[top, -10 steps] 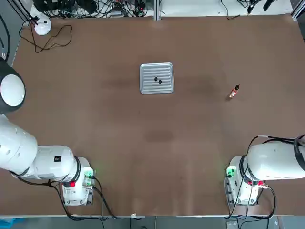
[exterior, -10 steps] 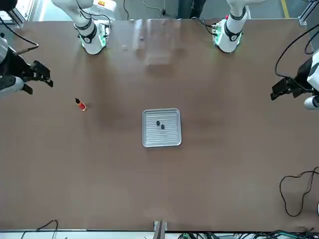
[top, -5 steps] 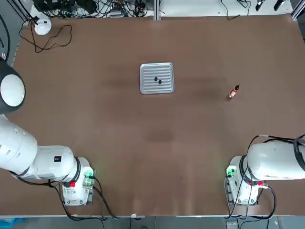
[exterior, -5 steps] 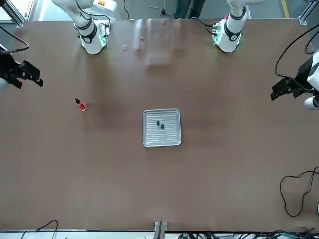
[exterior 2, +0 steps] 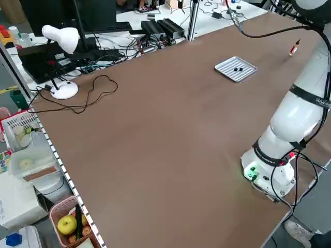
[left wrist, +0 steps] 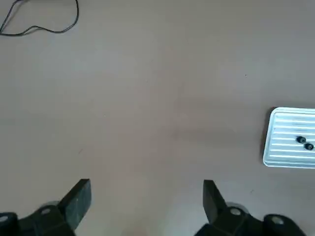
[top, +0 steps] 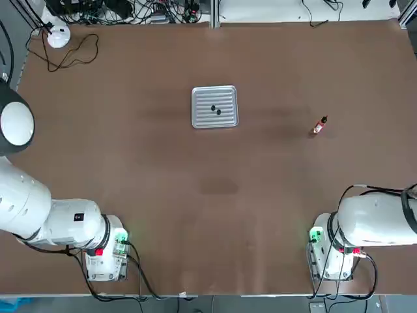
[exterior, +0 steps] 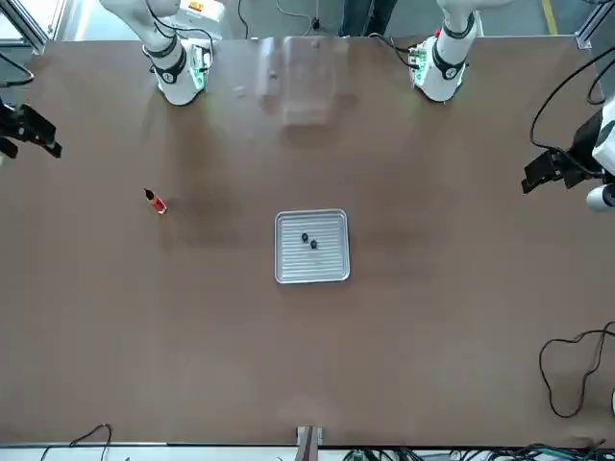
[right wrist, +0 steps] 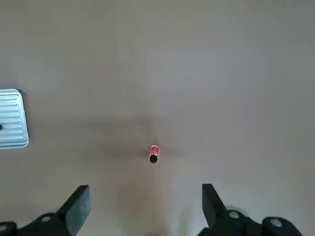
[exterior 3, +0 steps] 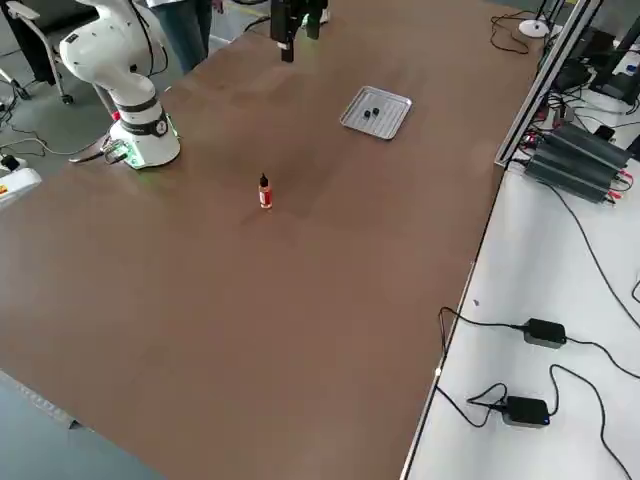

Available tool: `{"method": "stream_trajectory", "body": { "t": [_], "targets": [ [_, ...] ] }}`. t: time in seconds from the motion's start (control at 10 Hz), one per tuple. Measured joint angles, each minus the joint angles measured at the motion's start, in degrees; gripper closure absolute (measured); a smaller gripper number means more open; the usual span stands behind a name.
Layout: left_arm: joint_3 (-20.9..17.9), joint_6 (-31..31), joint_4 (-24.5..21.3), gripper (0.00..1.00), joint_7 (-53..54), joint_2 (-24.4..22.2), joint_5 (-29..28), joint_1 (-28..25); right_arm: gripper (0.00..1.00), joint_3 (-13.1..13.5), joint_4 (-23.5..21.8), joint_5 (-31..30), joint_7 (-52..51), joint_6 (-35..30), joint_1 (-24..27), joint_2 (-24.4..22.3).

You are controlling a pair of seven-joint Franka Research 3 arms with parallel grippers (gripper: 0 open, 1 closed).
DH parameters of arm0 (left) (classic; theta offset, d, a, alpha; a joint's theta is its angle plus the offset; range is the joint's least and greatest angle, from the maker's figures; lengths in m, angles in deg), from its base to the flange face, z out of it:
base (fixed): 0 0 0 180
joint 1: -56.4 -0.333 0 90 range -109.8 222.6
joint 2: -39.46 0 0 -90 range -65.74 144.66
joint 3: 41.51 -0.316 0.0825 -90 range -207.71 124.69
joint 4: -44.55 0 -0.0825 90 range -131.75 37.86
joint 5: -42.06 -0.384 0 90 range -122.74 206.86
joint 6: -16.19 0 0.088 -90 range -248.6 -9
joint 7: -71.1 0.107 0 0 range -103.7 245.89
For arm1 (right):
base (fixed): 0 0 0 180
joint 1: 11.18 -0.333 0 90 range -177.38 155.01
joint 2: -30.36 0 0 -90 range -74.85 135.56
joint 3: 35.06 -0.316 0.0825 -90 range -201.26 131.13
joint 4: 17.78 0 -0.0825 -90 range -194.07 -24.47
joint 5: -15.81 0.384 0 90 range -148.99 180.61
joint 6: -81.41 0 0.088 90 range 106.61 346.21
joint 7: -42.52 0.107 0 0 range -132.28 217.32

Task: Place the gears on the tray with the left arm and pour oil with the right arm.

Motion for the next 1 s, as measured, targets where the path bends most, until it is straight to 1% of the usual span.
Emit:
{"method": "stream_trajectory", "body": {
  "t": [0.2, 0.6, 1.0],
  "targets": [
    [0.0, 0.0, 0.0, 0.0, 0.0, 0.0, 0.0, -0.1, 0.0, 0.7, 0.0, 0.0, -0.2, -0.4, -0.3, 0.0],
    [0.0, 0.0, 0.0, 0.0, 0.2, 0.0, 0.0, -0.1, 0.0, 0.7, -0.8, 0.0, -0.2, -0.4, -0.7, 0.5],
    [0.3, 0.0, 0.0, 0.0, 2.7, 0.0, 0.0, 0.0, 0.0, 0.7, -1.8, 0.0, -0.2, -0.1, -0.9, 0.4]
  ]
}}
